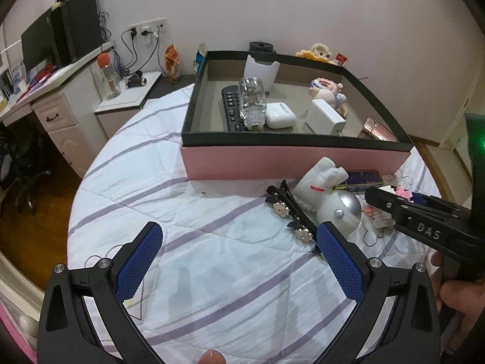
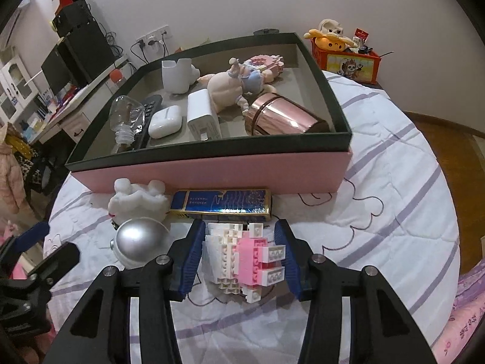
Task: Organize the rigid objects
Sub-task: 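Grasp the black hair clip with the left gripper while the right holds the block figure, then carry the hair clip and block figure toward the tray with both grippers, then lower the hair clip and block figure into the tray and open both grippers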
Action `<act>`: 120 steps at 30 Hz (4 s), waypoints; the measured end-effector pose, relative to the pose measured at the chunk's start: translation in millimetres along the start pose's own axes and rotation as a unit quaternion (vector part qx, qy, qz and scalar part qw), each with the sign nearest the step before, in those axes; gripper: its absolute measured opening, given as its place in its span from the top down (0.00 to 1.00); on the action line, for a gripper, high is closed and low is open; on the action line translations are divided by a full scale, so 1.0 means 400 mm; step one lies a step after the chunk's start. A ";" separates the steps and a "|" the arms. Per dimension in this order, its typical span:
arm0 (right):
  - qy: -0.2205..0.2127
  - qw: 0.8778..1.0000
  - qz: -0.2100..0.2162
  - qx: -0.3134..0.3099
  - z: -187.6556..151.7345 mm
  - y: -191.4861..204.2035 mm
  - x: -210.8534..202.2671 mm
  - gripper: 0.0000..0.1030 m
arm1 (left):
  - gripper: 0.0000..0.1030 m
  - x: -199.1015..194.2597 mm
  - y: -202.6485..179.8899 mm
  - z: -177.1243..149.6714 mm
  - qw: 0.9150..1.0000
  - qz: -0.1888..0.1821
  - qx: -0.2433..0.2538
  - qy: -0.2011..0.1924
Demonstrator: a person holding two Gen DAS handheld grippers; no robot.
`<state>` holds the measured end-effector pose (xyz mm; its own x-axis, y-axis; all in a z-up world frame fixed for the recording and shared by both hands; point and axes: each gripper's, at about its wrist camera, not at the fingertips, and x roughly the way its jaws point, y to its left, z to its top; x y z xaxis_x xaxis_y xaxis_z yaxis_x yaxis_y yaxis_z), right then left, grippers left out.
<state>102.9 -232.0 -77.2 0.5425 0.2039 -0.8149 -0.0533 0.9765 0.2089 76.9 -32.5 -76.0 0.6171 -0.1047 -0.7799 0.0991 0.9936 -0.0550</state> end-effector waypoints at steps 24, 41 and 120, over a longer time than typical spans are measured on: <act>0.001 1.000 0.015 0.016 -0.038 -0.037 -0.036 0.53 | 0.01 0.138 -0.045 -0.004 0.999 0.018 -0.006 0.026; -0.001 1.000 0.029 0.012 -0.043 -0.025 -0.050 0.53 | 0.55 0.133 0.012 0.012 1.000 0.000 -0.005 0.003; -0.029 0.999 0.016 -0.016 0.345 0.052 -0.051 0.00 | 0.00 -0.026 -0.009 0.345 0.997 -0.012 0.020 -0.074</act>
<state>206.4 -225.3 18.5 0.5873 0.2313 -0.7756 -0.0979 0.9716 0.2156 178.0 -41.0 18.4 0.7219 -0.1357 -0.6785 0.1435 0.9886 -0.0451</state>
